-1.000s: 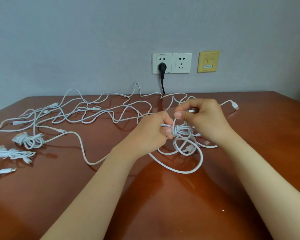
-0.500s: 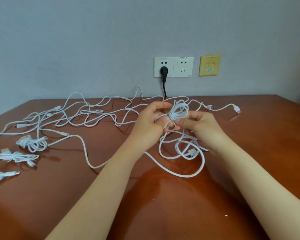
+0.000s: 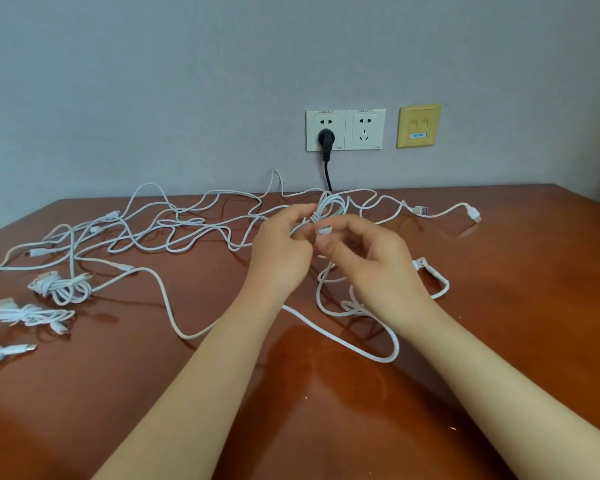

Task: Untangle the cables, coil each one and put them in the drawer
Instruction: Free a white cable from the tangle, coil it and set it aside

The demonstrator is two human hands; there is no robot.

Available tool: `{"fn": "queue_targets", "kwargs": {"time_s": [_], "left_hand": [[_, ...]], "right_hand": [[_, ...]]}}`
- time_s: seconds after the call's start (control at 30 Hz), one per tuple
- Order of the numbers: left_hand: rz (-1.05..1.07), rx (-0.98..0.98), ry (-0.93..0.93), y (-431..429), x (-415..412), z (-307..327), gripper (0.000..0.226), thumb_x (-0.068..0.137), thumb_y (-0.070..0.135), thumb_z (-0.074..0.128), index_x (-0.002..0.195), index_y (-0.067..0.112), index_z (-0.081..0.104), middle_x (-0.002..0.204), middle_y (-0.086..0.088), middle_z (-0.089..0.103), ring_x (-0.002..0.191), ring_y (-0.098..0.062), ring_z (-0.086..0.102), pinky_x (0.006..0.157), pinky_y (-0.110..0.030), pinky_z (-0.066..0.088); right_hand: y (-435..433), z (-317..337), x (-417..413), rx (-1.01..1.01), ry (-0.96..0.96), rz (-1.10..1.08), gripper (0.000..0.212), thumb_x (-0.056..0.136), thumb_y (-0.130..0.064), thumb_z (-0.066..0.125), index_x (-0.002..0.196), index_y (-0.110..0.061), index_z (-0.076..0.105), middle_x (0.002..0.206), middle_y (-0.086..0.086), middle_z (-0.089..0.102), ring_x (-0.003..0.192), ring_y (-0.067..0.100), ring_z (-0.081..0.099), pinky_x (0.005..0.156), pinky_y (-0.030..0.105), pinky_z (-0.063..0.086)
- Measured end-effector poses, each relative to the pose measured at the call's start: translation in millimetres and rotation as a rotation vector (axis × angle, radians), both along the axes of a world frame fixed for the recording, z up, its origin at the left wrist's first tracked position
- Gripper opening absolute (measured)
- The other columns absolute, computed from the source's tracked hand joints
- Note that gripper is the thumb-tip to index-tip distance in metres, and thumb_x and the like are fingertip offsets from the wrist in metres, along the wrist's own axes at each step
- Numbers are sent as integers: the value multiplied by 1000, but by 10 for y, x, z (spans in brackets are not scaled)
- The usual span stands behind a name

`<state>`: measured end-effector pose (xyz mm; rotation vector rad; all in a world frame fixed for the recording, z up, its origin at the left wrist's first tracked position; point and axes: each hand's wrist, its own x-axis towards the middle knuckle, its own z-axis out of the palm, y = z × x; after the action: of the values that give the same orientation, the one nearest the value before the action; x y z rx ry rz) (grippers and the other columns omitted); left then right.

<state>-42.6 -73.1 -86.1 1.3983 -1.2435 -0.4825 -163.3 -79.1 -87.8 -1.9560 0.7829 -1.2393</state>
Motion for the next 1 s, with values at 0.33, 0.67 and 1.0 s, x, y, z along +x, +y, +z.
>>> {"fn": "queue_targets", "kwargs": {"time_s": [0.33,0.67,1.0], "left_hand": [[-147,17,150,44,-88,-27,28,96,-1,43,88,24,53,85,6,63,60,-8,60,47,-13,44],[-233,66,313,73,-133,-34,28,96,-4,39,91,21,53,81,8,64,63,-4,58,50,-14,48],[-339,47,147,108,-123,-11,48,95,-6,39,97,41,49,92,8,66,73,-6,63,57,-20,55]], "right_hand": [[6,4,55,377,-434,-82,15,87,-8,61,76,-15,69,63,-4,67,58,7,64,60,23,56],[-33,91,19,595,-541,-55,13,80,-1,69,86,-2,58,66,12,61,48,11,59,55,24,57],[-119,112,-75,688,-442,8,16,79,-2,69,88,0,56,60,10,54,44,10,51,45,22,53]]}}
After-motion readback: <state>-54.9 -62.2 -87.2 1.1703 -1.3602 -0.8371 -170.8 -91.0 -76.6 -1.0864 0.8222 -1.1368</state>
